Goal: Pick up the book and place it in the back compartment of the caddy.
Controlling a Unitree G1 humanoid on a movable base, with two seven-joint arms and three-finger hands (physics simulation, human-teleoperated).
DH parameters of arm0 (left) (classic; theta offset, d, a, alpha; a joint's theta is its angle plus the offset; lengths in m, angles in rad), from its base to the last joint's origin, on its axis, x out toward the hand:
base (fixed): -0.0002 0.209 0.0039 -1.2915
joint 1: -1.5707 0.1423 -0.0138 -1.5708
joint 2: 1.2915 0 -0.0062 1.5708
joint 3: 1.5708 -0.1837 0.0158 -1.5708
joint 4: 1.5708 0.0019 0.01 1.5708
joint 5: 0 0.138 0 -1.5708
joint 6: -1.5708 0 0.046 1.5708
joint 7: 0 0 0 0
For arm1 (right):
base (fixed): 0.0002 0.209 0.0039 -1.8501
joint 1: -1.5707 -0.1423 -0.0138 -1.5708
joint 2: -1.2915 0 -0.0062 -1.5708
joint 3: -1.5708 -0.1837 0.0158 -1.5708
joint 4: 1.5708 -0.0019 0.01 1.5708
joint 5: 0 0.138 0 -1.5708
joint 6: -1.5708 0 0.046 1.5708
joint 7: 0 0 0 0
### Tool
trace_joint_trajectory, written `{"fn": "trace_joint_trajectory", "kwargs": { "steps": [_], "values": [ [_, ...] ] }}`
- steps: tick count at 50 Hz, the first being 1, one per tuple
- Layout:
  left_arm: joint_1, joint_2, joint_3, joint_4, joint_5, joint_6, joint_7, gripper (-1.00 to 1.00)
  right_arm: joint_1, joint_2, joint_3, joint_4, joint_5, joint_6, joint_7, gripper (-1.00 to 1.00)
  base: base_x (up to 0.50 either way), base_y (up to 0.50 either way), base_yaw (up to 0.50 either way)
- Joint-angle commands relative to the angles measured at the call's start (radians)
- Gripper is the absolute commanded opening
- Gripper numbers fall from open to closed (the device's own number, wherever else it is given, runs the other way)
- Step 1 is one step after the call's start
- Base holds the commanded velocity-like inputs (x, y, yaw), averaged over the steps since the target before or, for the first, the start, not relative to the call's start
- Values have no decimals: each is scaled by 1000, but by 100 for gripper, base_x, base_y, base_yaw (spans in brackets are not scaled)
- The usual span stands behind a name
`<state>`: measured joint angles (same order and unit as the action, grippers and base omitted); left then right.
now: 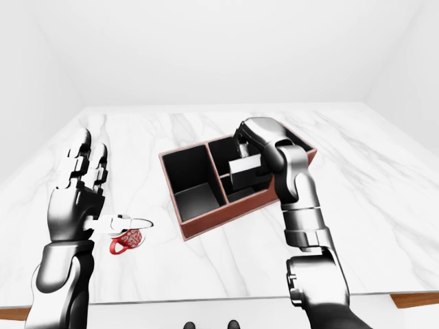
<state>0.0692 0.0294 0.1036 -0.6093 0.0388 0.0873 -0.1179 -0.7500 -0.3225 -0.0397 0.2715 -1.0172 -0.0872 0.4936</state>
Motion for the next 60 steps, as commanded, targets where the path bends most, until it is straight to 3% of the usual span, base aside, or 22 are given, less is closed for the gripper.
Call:
{"fn": "trace_joint_trajectory", "kwargs": {
  "steps": [1,18,41,60],
  "values": [
    [0,0,0,4,0,0,0,100,17,14,-3,-9,-17,0,-28,-100,0,0,0],
    [-1,1,0,9,0,0,0,100,18,33,7,41,-27,0,-67,-100,0,0,0],
    [-3,1,0,4,-1,0,-1,100,-71,61,39,268,-56,0,-257,-100,0,0,0],
    [-3,0,-3,4,-1,0,0,100,-138,61,58,411,-89,0,-339,-100,0,0,0]
  ]
}}
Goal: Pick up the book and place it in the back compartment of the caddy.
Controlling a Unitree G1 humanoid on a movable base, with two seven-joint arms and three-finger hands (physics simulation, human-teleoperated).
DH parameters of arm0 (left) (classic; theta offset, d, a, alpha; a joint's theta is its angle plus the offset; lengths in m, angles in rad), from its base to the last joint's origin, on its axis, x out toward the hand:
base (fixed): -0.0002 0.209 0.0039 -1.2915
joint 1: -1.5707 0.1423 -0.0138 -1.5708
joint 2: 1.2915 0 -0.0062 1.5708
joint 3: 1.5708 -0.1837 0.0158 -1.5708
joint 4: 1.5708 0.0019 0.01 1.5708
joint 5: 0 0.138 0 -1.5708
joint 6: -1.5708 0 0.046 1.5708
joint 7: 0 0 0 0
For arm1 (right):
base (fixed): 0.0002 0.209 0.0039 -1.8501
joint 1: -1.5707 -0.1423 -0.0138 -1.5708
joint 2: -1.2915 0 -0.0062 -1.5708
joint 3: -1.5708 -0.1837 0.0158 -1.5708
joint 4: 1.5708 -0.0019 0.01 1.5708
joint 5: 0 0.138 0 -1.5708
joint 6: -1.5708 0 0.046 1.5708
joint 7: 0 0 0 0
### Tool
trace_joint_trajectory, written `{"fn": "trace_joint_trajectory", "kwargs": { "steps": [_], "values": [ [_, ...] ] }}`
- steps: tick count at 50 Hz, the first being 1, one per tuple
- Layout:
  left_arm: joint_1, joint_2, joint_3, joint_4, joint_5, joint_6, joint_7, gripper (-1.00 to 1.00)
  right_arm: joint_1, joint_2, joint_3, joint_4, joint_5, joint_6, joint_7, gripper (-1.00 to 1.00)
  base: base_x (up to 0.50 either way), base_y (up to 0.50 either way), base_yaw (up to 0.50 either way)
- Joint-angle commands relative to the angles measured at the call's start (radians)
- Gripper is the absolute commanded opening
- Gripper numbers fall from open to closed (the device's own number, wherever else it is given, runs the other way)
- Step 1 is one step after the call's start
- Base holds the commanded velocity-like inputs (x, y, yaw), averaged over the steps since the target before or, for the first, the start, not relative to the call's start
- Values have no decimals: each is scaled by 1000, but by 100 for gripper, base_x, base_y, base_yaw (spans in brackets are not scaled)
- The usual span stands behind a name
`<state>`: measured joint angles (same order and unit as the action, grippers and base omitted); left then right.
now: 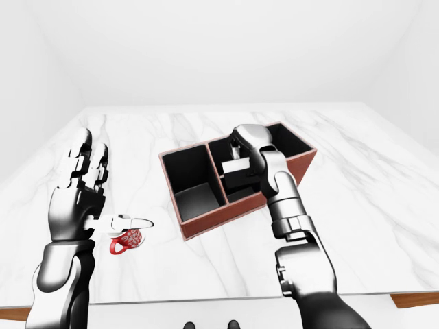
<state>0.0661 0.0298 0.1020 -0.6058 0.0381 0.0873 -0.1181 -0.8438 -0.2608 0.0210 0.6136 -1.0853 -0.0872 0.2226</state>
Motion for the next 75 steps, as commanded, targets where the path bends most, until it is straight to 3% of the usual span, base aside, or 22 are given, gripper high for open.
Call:
{"fn": "trace_joint_trajectory", "kwargs": {
  "steps": [1,29,71,72,73,75],
  "values": [
    [-1,0,0,-2,-1,0,0,100,-44,-1,-3,69,-22,0,-68,-100,0,0,0],
    [-2,1,-3,7,0,0,2,100,-109,13,26,277,-66,0,-228,-100,0,0,0],
    [-3,0,-5,13,0,0,3,100,-122,25,37,351,-68,0,-293,-100,0,0,0],
    [-2,0,-5,15,0,0,2,100,-124,29,34,355,-66,0,-298,-22,0,0,0],
    [-2,0,-5,14,0,0,2,100,-120,29,35,345,-66,0,-296,100,0,0,0],
    [-2,0,-5,14,0,0,2,100,-119,29,36,343,-66,0,-295,100,0,0,0]
  ]
}}
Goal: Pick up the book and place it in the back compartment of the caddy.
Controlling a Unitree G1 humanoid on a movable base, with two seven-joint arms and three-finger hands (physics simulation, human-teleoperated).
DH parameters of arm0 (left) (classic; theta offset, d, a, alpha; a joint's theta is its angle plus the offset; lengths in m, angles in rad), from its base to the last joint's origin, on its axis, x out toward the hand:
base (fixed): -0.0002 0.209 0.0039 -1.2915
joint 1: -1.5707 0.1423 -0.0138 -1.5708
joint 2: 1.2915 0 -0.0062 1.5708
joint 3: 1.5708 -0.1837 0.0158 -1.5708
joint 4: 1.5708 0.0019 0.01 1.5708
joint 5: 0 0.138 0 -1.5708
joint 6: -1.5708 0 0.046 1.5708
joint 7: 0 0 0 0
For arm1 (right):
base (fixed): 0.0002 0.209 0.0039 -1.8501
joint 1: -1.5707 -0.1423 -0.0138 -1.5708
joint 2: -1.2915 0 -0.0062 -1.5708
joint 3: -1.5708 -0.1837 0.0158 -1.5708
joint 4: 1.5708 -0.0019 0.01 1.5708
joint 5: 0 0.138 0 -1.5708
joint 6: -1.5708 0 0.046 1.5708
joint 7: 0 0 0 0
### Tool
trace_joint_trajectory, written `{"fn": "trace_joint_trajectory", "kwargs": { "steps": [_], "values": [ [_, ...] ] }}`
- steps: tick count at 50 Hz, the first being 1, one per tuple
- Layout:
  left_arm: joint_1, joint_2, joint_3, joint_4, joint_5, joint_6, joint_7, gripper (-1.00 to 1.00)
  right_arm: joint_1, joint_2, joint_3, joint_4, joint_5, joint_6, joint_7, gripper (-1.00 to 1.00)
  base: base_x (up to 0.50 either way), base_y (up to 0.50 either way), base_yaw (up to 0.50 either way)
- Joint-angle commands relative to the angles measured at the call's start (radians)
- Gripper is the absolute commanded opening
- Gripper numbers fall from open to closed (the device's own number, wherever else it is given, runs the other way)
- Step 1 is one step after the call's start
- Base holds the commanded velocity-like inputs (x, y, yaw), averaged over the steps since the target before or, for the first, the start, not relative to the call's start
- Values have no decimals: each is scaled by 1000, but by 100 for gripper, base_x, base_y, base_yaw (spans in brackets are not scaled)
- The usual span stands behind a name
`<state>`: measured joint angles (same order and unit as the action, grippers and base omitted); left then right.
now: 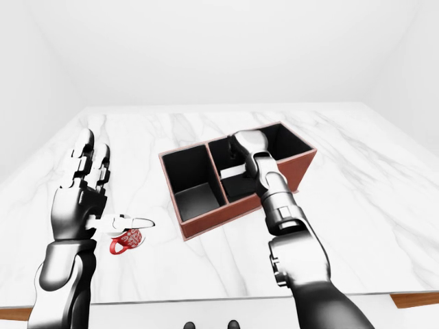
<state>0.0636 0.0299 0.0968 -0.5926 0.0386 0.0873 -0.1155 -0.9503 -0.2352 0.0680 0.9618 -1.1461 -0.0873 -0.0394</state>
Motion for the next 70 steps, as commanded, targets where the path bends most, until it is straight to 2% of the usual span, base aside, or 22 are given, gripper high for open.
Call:
{"fn": "trace_joint_trajectory", "kwargs": {
  "steps": [1,17,23,30,34,38,39,47,48,53,54,56,59,62,70],
  "values": [
    [0,0,2,0,-1,0,-1,100,-15,3,-10,-1,-7,0,-37,100,0,0,0],
    [0,1,4,10,-2,0,-1,100,-20,0,-9,10,-15,0,-50,100,0,0,0],
    [-1,1,2,11,0,0,0,100,-6,-2,-20,-45,4,0,-21,100,0,0,0],
    [-3,0,-1,13,0,0,1,100,39,1,-53,-212,87,0,81,100,0,0,0],
    [-3,1,-2,8,0,0,1,100,98,15,-84,-407,194,0,205,100,0,0,0],
    [-2,1,-1,-6,0,0,0,100,144,21,-92,-544,260,0,276,100,0,0,0],
    [-3,1,-1,-11,-1,0,0,100,166,37,-107,-622,307,0,330,100,0,0,0],
    [-5,1,-6,-7,2,0,0,100,189,48,-108,-800,417,0,380,100,0,0,0],
    [-5,1,-2,-7,-1,0,-1,100,188,47,-113,-822,431,24,388,100,0,0,0],
    [-6,1,-3,-6,2,0,1,100,195,36,-115,-867,469,72,397,100,0,0,0],
    [-7,0,-8,-1,4,0,2,100,199,39,-120,-893,479,99,405,100,0,0,0],
    [-6,-1,-11,2,5,0,2,100,203,37,-120,-908,493,112,403,100,0,0,0],
    [-8,1,-9,0,4,0,1,100,223,39,-124,-965,517,157,414,100,0,0,0],
    [-7,0,-9,-6,4,0,1,100,238,38,-129,-1000,535,175,418,100,0,0,0],
    [-8,1,-6,-27,3,0,1,100,280,29,-143,-1112,590,175,432,100,0,0,0]
  ]
}}
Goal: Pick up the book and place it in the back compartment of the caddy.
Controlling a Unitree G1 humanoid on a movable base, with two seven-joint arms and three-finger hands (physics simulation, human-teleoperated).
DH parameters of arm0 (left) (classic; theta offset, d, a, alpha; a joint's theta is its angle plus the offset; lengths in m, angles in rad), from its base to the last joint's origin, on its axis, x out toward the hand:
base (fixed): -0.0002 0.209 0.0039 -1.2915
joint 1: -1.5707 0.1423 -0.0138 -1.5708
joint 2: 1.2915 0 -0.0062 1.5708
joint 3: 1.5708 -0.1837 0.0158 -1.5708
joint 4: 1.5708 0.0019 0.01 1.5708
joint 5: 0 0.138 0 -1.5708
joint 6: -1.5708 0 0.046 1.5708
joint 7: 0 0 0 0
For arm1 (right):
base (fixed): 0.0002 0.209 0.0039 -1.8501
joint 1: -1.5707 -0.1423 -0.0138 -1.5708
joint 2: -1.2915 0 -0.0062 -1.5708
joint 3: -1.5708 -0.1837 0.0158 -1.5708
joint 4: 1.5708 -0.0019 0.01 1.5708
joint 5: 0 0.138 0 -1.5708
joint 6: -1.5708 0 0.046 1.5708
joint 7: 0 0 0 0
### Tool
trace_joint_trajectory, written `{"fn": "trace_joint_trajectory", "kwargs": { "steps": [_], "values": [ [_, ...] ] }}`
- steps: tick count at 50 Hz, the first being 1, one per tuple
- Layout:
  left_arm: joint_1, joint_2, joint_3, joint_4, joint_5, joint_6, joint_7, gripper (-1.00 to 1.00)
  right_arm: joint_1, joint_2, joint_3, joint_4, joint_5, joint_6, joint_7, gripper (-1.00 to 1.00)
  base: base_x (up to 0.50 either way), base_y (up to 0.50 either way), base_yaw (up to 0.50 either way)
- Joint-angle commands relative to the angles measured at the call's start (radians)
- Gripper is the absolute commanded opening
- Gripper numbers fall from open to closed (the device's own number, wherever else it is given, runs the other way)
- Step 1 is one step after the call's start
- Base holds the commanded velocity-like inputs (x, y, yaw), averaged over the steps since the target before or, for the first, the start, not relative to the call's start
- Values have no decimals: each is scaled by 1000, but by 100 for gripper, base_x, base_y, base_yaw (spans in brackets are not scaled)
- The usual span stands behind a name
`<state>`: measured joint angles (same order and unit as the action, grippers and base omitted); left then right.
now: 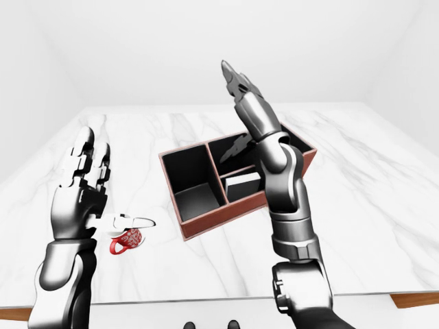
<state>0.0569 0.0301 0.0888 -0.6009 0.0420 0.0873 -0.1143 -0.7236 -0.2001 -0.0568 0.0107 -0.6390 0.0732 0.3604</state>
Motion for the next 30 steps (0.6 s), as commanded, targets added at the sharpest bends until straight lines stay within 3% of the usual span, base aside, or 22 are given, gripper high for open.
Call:
{"fn": "trace_joint_trajectory", "kwargs": {
  "steps": [1,21,30],
  "values": [
    [-1,1,2,-26,0,0,-1,100,59,-6,-20,-166,91,14,29,100,0,0,0],
    [-9,5,18,-149,-4,0,-10,100,174,-39,-70,-398,209,14,37,100,0,0,0],
    [-22,15,83,-256,-25,0,-28,100,227,-63,-111,-476,261,14,34,100,0,0,0]
  ]
}}
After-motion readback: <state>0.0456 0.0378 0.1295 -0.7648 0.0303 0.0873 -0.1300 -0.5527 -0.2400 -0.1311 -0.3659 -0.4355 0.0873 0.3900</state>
